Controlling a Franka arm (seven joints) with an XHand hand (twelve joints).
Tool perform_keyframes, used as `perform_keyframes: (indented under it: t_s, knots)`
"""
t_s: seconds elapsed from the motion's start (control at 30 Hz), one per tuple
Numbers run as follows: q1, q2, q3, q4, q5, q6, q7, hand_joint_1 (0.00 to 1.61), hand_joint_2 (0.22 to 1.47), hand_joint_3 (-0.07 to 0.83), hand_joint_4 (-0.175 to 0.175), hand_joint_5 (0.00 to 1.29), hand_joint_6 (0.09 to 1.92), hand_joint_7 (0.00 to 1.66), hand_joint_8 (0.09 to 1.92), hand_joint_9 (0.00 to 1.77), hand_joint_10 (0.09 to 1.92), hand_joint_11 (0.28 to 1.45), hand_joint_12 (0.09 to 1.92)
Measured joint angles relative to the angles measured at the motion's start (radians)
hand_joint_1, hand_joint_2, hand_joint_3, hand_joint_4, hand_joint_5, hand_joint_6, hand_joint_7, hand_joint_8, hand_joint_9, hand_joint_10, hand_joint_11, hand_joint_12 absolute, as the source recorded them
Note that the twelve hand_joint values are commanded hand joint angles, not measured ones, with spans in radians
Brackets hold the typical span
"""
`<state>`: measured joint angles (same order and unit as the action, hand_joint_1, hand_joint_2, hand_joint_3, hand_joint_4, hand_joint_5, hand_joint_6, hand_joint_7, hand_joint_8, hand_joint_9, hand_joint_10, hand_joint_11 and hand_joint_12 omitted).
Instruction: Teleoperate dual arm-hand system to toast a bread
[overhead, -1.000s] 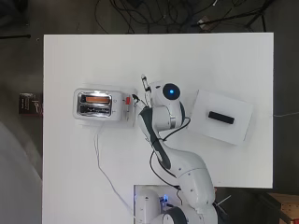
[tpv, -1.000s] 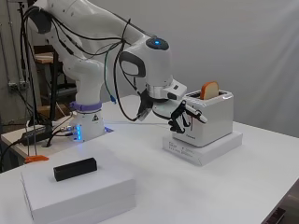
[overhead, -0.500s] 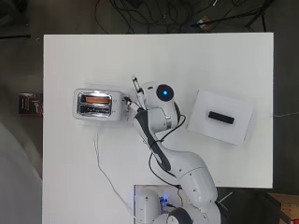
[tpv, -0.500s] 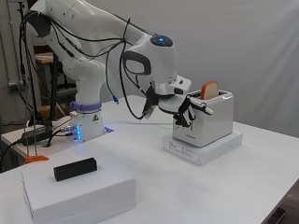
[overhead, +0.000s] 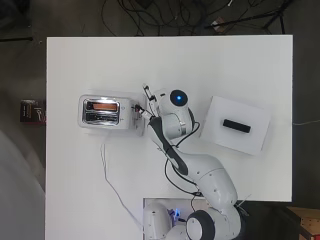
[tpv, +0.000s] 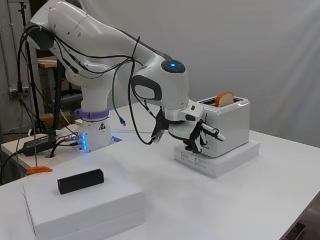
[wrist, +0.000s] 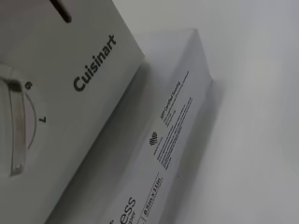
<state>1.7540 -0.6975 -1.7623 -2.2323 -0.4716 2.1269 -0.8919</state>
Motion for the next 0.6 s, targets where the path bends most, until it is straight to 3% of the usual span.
perform_keyframes:
  t_s: [0.2, 0.47, 0.6]
  knots:
    - [-0.018, -0.036, -0.034, -0.037, -0.006, 0.016, 0.037, 0.24, 1.07, 0.001, -0.128, 0.29, 0.09, 1.09, 1.92, 1.43, 1.92, 1.08, 1.92]
    - [0.009, -0.066, -0.085, -0.006, -0.007, -0.019, 0.026, 0.23, 1.08, 0.001, -0.147, 0.29, 0.09, 1.18, 1.92, 1.49, 1.92, 1.1, 1.92]
    - [0.035, -0.075, -0.093, 0.004, -0.011, -0.016, 0.035, 0.22, 1.09, 0.002, -0.141, 0.27, 0.09, 1.08, 1.92, 1.38, 1.92, 0.98, 1.92]
